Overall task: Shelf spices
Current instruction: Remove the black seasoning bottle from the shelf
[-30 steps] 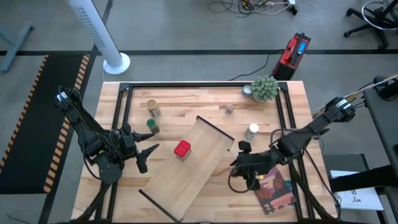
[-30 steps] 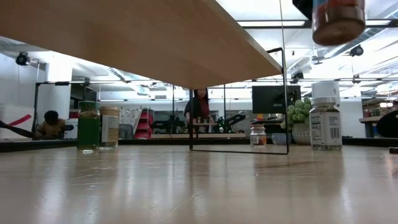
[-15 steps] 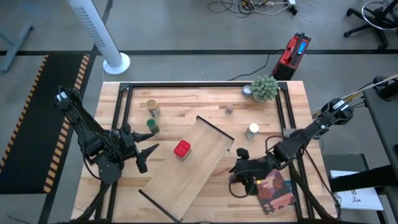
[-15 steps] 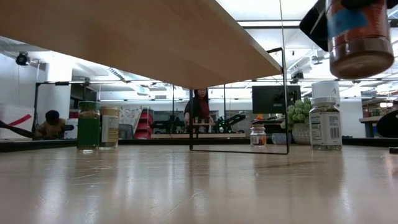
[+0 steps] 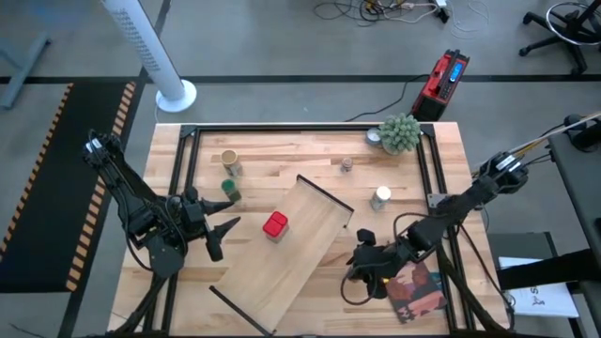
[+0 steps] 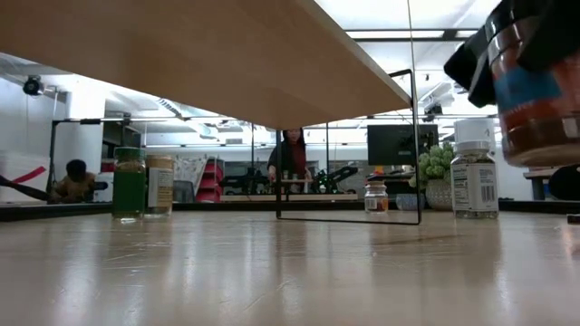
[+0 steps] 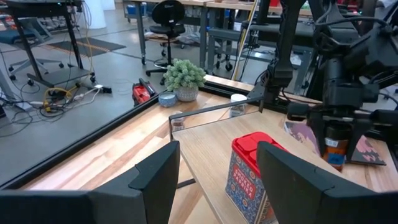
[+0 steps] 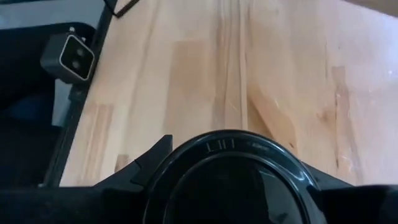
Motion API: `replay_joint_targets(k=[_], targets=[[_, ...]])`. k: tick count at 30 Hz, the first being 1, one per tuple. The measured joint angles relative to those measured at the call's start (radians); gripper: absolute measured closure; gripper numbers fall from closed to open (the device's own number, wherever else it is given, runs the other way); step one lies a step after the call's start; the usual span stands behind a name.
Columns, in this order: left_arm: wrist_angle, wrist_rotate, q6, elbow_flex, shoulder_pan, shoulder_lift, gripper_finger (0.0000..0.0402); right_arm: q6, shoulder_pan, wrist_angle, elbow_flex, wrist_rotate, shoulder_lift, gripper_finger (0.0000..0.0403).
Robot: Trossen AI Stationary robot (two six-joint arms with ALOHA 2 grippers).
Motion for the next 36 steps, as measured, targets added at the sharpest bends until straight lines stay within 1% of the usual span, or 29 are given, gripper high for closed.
replay_joint_targets(k=[5,10,17,20,27,32,36], targets=[[0.000,0.000,0.006,0.000,0.000,0.000,0.0198,-0.025,0.000,-0.005,-0.002,-0.020,0.003,0.0235],[0.004,-0.006,0.020,0.000,0.004,-0.006,0.0198,-0.025,0.000,-0.012,-0.002,-0.079,0.033,0.0231],[0.019,-0.009,0.023,0.000,0.011,-0.010,0.0198,-0.093,-0.003,-0.033,-0.004,-0.078,0.071,0.0233],[0.030,-0.008,0.023,0.000,0.011,-0.007,0.0198,-0.125,-0.005,-0.033,-0.005,-0.061,0.078,0.0230],[0.075,0.000,0.024,0.000,0.011,-0.007,0.0198,-0.150,-0.016,-0.009,-0.024,-0.060,0.110,0.0232],[0.113,0.050,0.044,0.000,0.011,-0.007,0.0198,-0.157,-0.018,0.032,-0.026,-0.058,0.138,0.0220],[0.170,0.085,0.119,0.000,0.011,0.003,0.0198,-0.152,-0.018,0.020,-0.025,-0.062,0.135,0.0200]])
